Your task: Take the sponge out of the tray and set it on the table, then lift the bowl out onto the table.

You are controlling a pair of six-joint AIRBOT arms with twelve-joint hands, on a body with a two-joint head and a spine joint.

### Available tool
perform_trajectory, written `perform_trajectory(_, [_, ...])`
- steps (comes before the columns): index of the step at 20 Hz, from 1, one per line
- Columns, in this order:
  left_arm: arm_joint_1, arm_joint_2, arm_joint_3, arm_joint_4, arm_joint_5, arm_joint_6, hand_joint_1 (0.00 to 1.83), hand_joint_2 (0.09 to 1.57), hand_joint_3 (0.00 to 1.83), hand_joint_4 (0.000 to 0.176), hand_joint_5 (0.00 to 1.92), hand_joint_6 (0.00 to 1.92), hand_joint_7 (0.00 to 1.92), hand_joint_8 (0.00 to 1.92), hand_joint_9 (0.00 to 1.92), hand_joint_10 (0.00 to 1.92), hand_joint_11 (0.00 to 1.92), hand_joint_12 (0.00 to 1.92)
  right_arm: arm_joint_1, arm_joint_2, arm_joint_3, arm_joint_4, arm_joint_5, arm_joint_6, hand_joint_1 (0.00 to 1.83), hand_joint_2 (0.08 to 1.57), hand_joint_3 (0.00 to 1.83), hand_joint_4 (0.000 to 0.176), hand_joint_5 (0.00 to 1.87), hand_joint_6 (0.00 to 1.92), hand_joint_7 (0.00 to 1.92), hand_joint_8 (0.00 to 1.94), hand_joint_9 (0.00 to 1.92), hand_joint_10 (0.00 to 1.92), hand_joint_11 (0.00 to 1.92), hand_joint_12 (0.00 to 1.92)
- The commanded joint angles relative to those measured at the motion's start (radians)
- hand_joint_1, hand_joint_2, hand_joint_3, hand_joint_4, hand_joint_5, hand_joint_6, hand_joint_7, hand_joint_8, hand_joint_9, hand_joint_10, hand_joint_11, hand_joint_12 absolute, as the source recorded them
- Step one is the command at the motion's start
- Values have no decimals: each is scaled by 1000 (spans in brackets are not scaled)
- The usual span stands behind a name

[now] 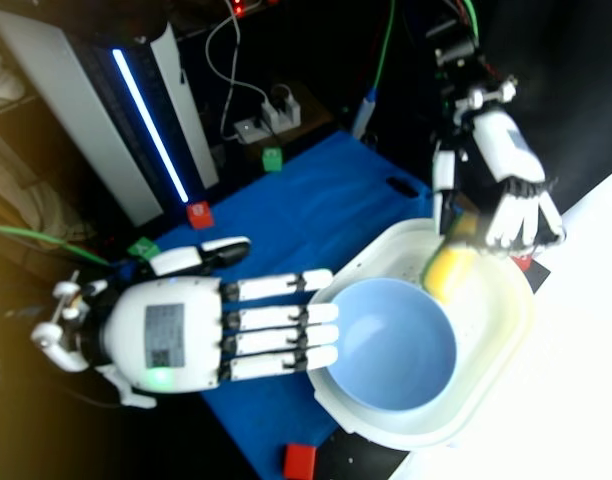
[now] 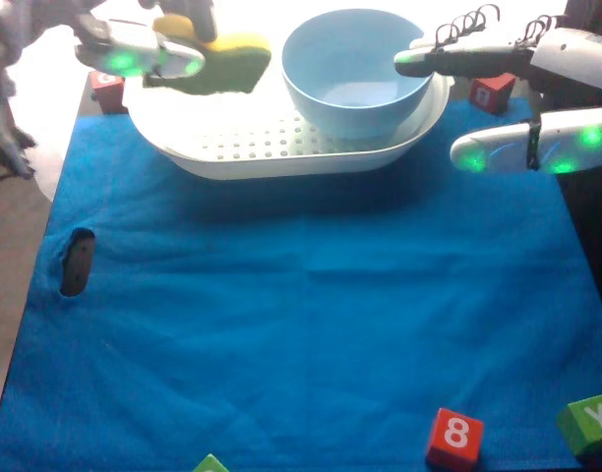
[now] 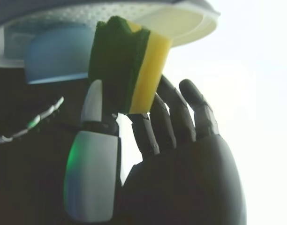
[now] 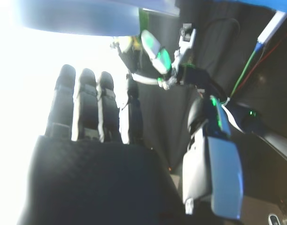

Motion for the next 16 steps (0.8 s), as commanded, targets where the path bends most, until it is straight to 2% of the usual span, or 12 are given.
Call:
perform_trajectory(1, [18,40,-33,-25,-190,-8,1343,1189,0,0,802,1139,834,1252,733,1431,403,1444,9,7,-5,65,103,6,402,1131,2,69,281,0,223,2,146,1,0,251])
perform_trajectory(2, [48,85,-81,-31,-245,-8,1354,1175,0,0,832,1109,846,1227,776,1369,476,1338,9,12,-9,66,103,6,393,1135,3,72,274,0,220,0,146,0,6,244])
perform_trajectory(4, [119,173,-178,-47,-359,-7,1351,1147,0,0,926,950,917,1131,798,1353,469,1412,3,24,-23,70,103,6,394,1138,2,74,274,3,221,1,150,2,15,235])
perform_trajectory(5, [145,201,-212,-47,-390,-8,1360,1148,2,0,910,996,903,1139,790,1342,502,1372,-2,29,-28,74,103,6,405,1134,0,79,286,6,223,2,160,5,31,241])
perform_trajectory(7, [213,247,-275,-47,-440,-8,1370,1132,0,0,941,899,915,1126,843,1300,647,1278,-9,29,-29,80,104,6,415,1142,3,85,272,0,206,0,139,0,12,230])
perform_trajectory(8, [254,267,-310,-49,-469,-8,1379,1124,0,0,907,844,947,1110,918,1312,693,1407,-10,28,-30,81,104,6,491,1149,2,72,294,2,222,1,166,3,73,175])
perform_trajectory(9, [299,274,-334,-64,-496,-8,1379,1124,0,0,907,844,947,1110,918,1312,693,1407,-11,29,-31,83,104,6,491,1149,2,72,294,2,222,1,166,3,73,175])
perform_trajectory(10, [345,275,-348,-88,-520,-8,1277,1131,1,0,920,871,964,1195,882,1148,757,1420,-14,30,-33,86,104,6,508,1156,4,60,290,0,219,0,156,0,65,153])
perform_trajectory(11, [385,272,-357,-114,-540,-8,1267,1126,0,0,972,782,957,1252,886,1143,792,1458,-17,29,-33,88,104,6,525,1166,7,65,289,0,214,0,142,0,55,143])
perform_trajectory(12, [427,260,-363,-142,-556,-8,1261,1129,2,0,968,749,962,1267,958,1284,924,1590,-20,28,-32,90,104,6,496,1178,8,83,296,2,253,11,195,16,116,165])
perform_trajectory(15, [448,235,-364,-145,-545,-19,1252,1139,1,0,948,809,934,1290,921,1262,923,1556,-23,28,-33,93,104,6,498,1193,10,89,276,0,232,1,172,3,82,148])
perform_trajectory(16, [452,226,-362,-132,-534,-35,1237,1129,1,0,972,826,946,1215,861,1203,797,1542,-23,28,-32,93,104,6,527,1201,9,87,276,1,219,0,161,0,71,142])
